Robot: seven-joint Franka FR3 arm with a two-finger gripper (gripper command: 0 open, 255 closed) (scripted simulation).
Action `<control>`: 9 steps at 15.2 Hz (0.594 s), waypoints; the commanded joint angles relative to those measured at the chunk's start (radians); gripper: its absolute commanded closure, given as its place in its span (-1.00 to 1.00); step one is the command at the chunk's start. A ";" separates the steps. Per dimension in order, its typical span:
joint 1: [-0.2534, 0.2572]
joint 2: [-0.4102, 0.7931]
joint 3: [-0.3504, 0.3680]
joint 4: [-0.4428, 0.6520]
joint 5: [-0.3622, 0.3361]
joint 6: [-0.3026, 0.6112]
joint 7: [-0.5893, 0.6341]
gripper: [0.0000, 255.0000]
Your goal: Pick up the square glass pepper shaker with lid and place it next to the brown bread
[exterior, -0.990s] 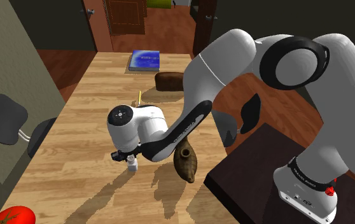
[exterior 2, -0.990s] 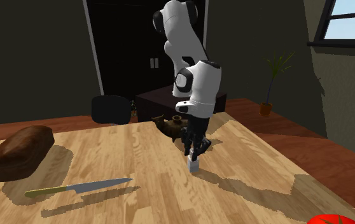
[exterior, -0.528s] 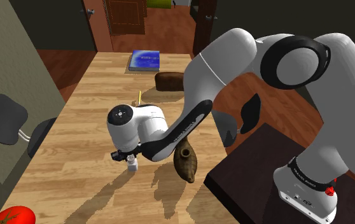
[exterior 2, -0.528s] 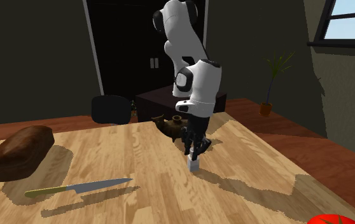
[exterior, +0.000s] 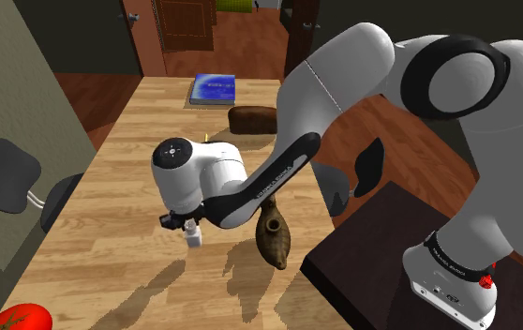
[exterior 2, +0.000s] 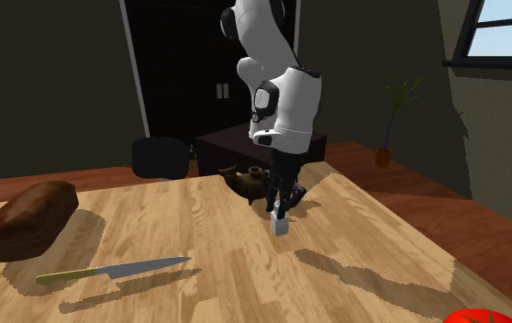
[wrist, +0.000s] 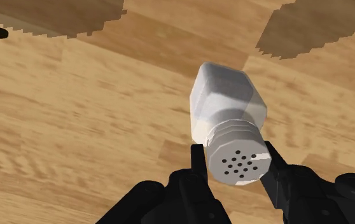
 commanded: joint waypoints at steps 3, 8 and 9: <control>-0.013 -0.041 0.018 -0.015 0.020 -0.025 -0.015 1.00; -0.028 -0.086 0.040 -0.022 0.047 -0.061 -0.038 1.00; -0.031 -0.095 0.045 -0.023 0.053 -0.069 -0.042 1.00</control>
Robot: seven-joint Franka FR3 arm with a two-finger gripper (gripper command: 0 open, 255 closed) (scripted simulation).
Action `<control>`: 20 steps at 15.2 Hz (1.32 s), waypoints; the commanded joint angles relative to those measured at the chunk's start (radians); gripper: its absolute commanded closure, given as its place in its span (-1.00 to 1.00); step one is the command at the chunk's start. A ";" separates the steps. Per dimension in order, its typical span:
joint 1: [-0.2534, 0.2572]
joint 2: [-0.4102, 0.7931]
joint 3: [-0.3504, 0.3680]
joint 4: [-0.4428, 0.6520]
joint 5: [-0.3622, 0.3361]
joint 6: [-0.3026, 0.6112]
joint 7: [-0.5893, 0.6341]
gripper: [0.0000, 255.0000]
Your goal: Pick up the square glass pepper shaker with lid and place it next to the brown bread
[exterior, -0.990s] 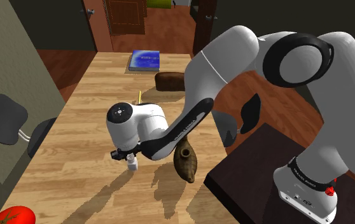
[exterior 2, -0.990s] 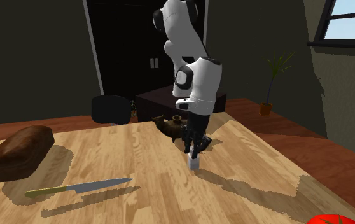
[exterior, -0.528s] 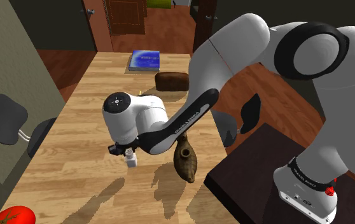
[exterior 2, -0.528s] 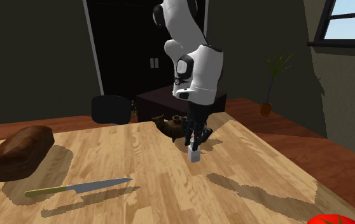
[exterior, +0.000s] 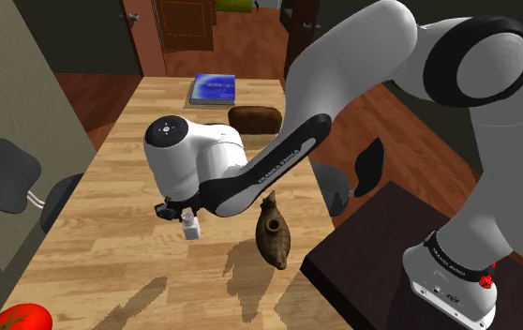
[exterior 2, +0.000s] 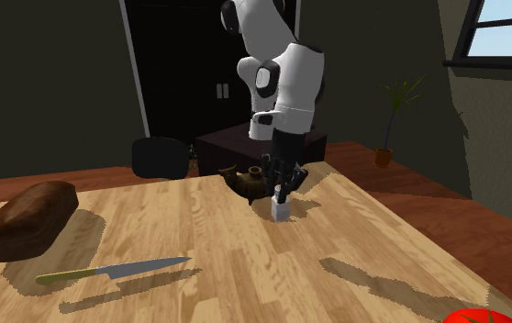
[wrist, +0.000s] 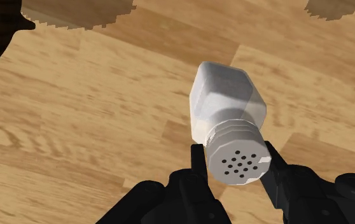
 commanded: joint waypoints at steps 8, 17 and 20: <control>-0.026 -0.080 0.038 -0.006 0.051 -0.068 -0.041 1.00; -0.044 -0.145 0.069 0.016 0.100 -0.146 -0.083 1.00; -0.070 -0.172 0.075 -0.001 0.116 -0.149 -0.110 1.00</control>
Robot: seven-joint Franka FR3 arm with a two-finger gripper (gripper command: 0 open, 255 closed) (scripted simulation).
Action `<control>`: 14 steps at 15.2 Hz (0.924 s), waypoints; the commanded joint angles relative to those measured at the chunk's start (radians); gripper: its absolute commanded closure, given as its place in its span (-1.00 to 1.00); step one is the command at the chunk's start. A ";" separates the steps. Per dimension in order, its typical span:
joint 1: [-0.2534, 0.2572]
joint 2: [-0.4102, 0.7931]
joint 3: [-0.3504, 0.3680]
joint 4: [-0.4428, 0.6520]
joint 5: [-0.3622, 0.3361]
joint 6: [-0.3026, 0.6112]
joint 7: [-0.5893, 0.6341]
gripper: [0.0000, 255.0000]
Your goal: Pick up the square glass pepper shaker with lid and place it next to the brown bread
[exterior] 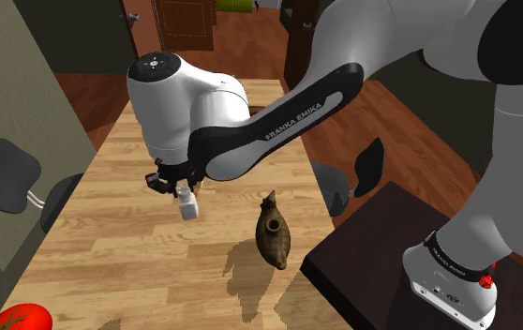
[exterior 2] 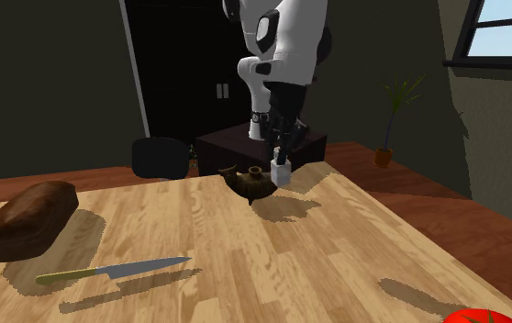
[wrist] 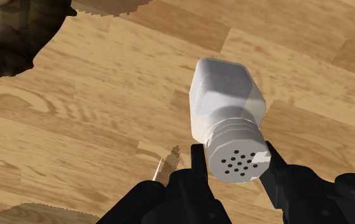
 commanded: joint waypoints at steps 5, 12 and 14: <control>-0.123 -0.075 -0.004 -0.107 0.036 0.065 -0.112 1.00; -0.264 -0.128 -0.021 -0.187 0.079 0.130 -0.268 1.00; -0.302 -0.136 -0.028 -0.198 0.091 0.144 -0.315 1.00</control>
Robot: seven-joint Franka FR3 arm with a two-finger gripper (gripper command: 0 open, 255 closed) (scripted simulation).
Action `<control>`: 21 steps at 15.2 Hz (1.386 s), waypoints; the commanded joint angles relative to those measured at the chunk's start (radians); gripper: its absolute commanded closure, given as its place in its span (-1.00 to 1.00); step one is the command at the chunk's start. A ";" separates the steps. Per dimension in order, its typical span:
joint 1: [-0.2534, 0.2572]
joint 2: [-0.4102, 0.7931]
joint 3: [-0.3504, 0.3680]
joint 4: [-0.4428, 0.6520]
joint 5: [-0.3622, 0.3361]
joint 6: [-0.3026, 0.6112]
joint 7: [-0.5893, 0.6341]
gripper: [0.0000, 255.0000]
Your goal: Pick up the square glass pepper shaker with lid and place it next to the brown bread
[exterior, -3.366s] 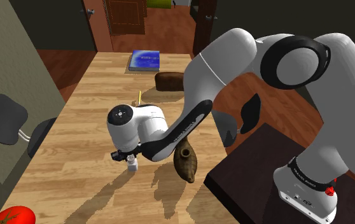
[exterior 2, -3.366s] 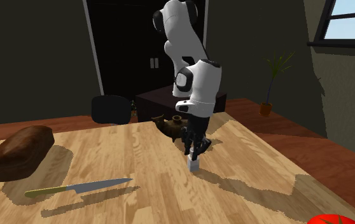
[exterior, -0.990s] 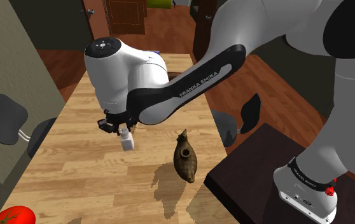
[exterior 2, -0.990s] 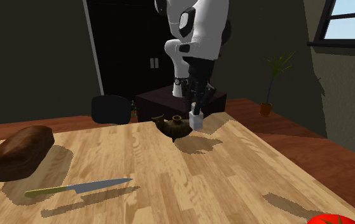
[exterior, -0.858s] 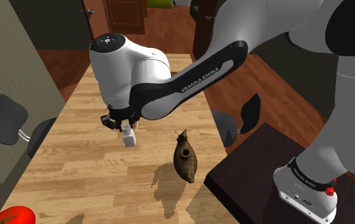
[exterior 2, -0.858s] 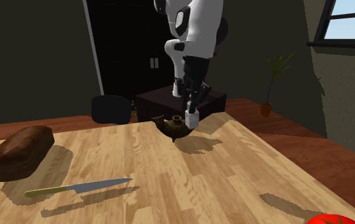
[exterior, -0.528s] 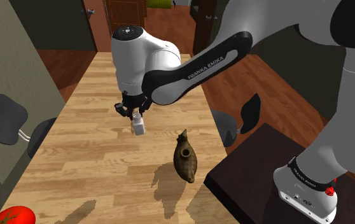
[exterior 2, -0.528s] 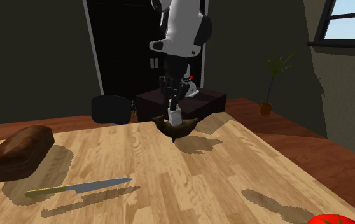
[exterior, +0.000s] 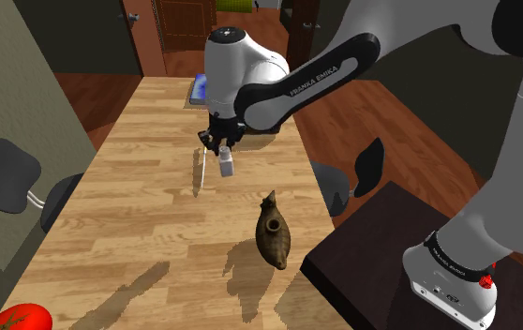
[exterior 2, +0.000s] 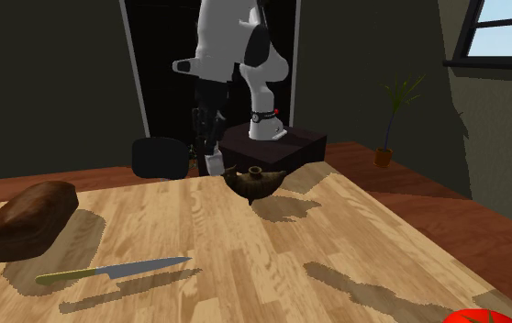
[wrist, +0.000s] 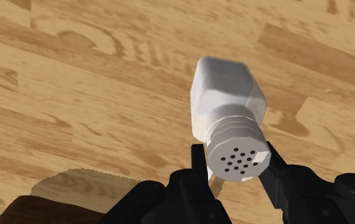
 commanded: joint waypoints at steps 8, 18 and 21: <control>-0.156 -0.002 -0.033 -0.003 0.048 0.040 -0.215 1.00; -0.304 0.072 -0.071 0.108 0.088 0.029 -0.446 1.00; -0.341 0.109 -0.082 0.166 0.097 0.014 -0.513 1.00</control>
